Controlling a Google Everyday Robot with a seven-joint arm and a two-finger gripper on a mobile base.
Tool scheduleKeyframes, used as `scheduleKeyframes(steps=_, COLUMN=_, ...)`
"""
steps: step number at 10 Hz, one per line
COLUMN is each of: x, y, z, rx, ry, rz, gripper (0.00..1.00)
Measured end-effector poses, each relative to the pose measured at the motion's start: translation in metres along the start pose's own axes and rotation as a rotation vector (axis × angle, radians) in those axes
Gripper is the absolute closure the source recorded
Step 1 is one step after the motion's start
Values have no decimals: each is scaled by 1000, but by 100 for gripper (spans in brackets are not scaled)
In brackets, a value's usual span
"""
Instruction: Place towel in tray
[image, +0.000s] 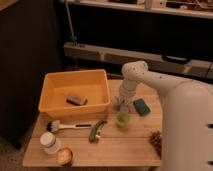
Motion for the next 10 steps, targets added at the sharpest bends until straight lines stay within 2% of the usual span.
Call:
scheduleKeyframes(steps=1, x=-6, y=-9, z=-11, rx=13, ry=-16, rz=57, gripper=100)
scheduleKeyframes(steps=3, x=-12, y=-15, z=-35, rx=10, ry=-58, rz=94, gripper=100)
scheduleKeyframes(steps=5, x=-18, y=-12, z=-73, rx=-44, ry=-128, rz=85, gripper=100)
scheduleKeyframes(steps=6, x=-19, y=-8, z=-86, rx=-72, ry=-145, rz=73, gripper=100)
scheduleKeyframes(steps=7, x=-19, y=1, z=-91, rx=-92, ry=-151, rz=55, gripper=100)
scheduleKeyframes(steps=10, x=-24, y=55, z=-118, rx=-148, ry=-163, rz=-34, gripper=100)
